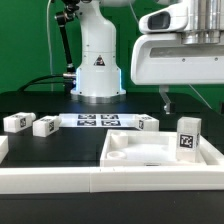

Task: Assemble square table

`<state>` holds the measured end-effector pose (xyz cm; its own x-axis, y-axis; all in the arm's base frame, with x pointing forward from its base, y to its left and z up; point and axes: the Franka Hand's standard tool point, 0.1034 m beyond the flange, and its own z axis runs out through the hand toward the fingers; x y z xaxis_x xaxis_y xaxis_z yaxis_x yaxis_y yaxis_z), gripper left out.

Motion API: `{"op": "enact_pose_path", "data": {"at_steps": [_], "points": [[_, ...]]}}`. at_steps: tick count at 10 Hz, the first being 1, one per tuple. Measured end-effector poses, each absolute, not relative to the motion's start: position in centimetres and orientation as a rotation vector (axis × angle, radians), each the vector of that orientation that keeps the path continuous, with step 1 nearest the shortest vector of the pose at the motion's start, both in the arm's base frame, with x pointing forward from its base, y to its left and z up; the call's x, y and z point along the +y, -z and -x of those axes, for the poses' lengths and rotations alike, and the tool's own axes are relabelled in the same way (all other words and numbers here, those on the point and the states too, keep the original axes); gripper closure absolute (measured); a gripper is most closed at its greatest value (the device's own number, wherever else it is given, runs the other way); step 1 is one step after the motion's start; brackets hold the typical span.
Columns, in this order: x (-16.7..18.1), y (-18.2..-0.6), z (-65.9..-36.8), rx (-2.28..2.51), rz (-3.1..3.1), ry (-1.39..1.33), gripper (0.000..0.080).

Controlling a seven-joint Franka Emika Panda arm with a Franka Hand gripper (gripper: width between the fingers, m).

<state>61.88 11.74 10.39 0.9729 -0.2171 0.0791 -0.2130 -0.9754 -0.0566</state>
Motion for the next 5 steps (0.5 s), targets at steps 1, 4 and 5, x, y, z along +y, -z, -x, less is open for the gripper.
{"op": "enact_pose_path", "data": {"at_steps": [1, 4, 5], "points": [[11.55, -10.27, -61.87, 0.339, 3.074, 0.129, 0.0151], [11.57, -10.24, -61.86, 0.338, 3.074, 0.129, 0.0151], [11.58, -10.22, -61.85, 0.338, 3.074, 0.128, 0.0151]]}}
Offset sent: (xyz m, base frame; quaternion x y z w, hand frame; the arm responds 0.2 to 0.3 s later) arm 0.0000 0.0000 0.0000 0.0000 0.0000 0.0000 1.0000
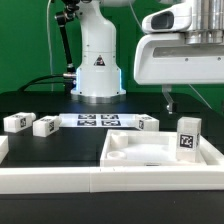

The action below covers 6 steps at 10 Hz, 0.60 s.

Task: Assemble square table

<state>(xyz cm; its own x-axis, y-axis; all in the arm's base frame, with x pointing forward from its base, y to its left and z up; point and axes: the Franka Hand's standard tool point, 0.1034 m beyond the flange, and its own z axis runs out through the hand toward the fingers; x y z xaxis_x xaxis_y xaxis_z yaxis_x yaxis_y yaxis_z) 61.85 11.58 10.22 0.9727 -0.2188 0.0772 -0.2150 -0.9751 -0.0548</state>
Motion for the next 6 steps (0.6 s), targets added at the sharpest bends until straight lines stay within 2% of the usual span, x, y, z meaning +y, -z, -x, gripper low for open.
{"op": "enact_pose_path", "data": {"at_steps": [3, 6], "points": [[11.8, -10.6, -60.7, 0.123, 3.106, 0.111, 0.0151], [11.8, -10.7, -60.2, 0.124, 3.105, 0.108, 0.0151]]}}
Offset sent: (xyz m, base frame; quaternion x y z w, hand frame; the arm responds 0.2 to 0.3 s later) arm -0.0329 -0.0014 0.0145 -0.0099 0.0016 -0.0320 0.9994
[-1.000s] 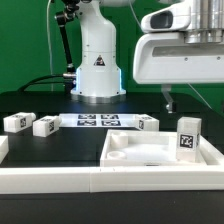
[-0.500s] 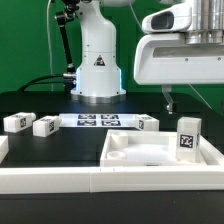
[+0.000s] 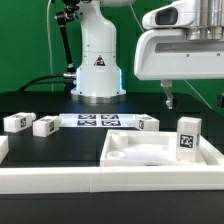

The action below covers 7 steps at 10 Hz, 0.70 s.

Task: Assemble square table

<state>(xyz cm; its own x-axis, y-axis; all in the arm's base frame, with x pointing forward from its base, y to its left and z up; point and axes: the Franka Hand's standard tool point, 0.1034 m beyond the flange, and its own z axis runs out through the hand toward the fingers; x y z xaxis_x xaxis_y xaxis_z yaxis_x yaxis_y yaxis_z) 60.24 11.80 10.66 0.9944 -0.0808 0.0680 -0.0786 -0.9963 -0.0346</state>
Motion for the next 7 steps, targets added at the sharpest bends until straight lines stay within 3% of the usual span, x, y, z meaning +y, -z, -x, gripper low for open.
{"op": "enact_pose_path", "data": {"at_steps": [3, 7], "points": [[11.7, -10.4, -59.2, 0.099, 3.105, 0.123, 0.0151], [11.0, -9.5, -53.7, -0.259, 3.117, 0.174, 0.0151]]}}
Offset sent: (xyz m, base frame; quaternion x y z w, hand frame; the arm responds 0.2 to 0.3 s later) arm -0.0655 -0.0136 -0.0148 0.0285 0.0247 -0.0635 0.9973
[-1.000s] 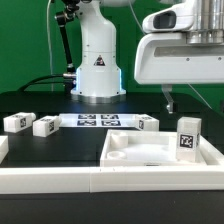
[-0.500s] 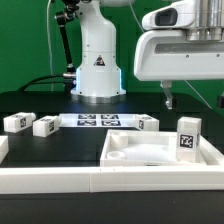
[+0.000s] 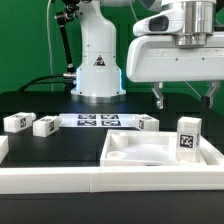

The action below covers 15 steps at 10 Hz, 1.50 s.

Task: Assemble square table

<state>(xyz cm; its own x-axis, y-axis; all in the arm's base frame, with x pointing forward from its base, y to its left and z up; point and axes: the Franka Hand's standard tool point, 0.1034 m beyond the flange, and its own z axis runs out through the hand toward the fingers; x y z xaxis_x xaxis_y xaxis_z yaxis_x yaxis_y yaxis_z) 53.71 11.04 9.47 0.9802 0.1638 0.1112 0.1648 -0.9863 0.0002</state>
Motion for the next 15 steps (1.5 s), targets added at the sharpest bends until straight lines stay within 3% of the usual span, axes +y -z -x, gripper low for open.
{"op": "enact_pose_path", "data": {"at_steps": [15], "points": [[12.3, -7.2, -45.6, -0.554, 3.09, 0.045, 0.0151]]}}
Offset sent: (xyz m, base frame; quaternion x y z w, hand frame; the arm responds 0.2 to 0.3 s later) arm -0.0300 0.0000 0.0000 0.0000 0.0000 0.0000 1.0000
